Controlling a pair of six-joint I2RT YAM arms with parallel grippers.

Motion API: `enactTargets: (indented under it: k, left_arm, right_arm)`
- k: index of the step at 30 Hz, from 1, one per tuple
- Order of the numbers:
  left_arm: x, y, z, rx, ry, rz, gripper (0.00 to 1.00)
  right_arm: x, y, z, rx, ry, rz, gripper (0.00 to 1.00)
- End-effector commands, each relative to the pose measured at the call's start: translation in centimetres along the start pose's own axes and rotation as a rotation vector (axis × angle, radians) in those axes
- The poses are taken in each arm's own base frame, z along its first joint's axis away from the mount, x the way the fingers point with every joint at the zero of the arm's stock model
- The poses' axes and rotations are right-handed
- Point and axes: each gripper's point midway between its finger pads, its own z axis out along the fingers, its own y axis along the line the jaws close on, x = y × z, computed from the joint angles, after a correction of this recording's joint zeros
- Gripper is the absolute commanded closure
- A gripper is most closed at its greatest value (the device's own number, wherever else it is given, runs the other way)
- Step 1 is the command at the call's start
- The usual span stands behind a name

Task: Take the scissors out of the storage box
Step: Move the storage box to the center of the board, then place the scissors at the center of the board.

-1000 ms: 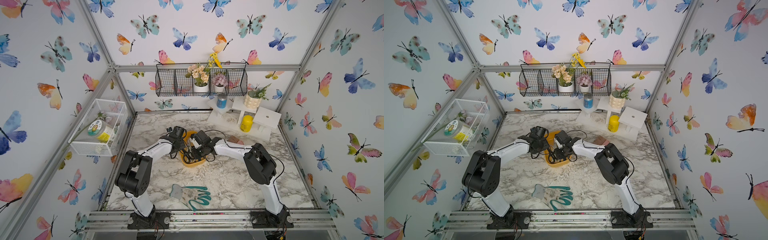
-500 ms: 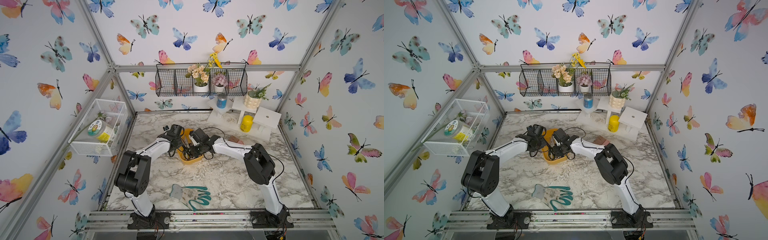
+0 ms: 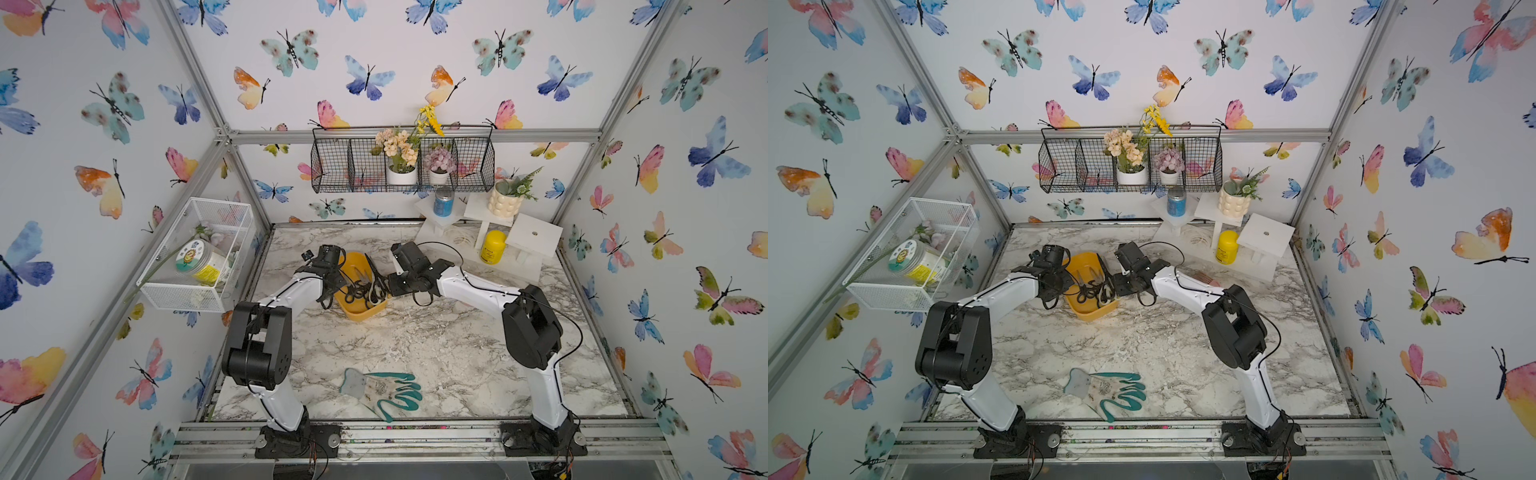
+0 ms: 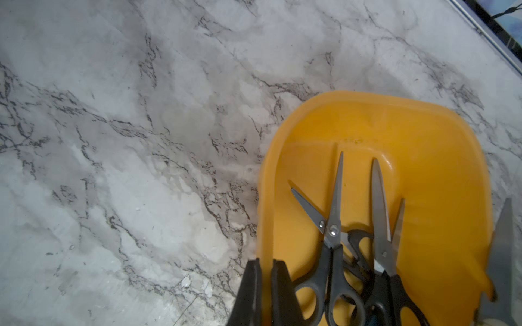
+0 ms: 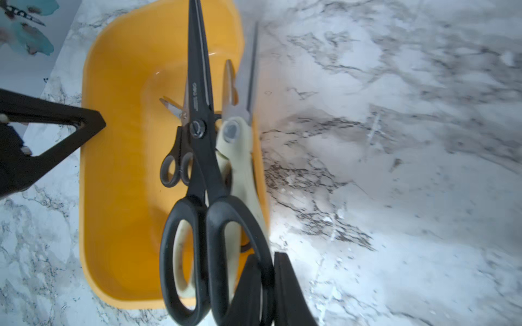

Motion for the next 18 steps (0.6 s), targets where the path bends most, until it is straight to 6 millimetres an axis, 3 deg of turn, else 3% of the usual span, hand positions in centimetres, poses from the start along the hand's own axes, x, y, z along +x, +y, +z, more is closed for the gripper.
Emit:
enactTargets:
  k: [1, 6, 18]
  left_arm:
    - [-0.1, 1.3, 0.0, -0.007, -0.007, -0.030, 1.00]
    - [0.4, 1.1, -0.2, 0.019, 0.008, -0.034, 1.00]
    - [0.4, 0.8, -0.8, 0.046, 0.006, -0.036, 1.00]
  right_arm:
    - [-1.8, -2.5, -2.2, 0.033, -0.092, 0.111, 0.97]
    - [1.6, -4.6, -1.4, 0.042, -0.043, 0.207, 0.97]
    - [7.7, -6.3, 1.6, 0.063, 0.087, 0.331, 0.97]
